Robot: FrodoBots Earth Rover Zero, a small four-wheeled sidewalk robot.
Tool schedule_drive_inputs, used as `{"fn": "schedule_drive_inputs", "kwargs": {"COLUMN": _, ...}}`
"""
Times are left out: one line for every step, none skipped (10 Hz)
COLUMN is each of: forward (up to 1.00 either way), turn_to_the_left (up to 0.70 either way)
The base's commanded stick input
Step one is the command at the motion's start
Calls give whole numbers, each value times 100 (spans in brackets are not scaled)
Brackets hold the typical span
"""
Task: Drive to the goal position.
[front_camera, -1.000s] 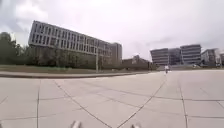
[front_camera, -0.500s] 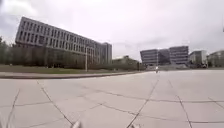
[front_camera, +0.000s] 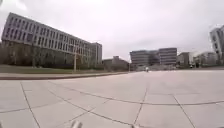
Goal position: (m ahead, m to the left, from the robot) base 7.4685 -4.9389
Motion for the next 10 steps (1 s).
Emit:
{"fn": "schedule_drive_inputs", "kwargs": {"forward": 70, "turn_to_the_left": -31}}
{"fn": "schedule_drive_inputs", "kwargs": {"forward": 70, "turn_to_the_left": -31}}
{"fn": "schedule_drive_inputs", "kwargs": {"forward": 70, "turn_to_the_left": -30}}
{"fn": "schedule_drive_inputs", "kwargs": {"forward": 70, "turn_to_the_left": -25}}
{"fn": "schedule_drive_inputs", "kwargs": {"forward": 70, "turn_to_the_left": -19}}
{"fn": "schedule_drive_inputs", "kwargs": {"forward": 70, "turn_to_the_left": -11}}
{"fn": "schedule_drive_inputs", "kwargs": {"forward": 70, "turn_to_the_left": -1}}
{"fn": "schedule_drive_inputs", "kwargs": {"forward": 70, "turn_to_the_left": 0}}
{"fn": "schedule_drive_inputs", "kwargs": {"forward": 70, "turn_to_the_left": 0}}
{"fn": "schedule_drive_inputs", "kwargs": {"forward": 70, "turn_to_the_left": 0}}
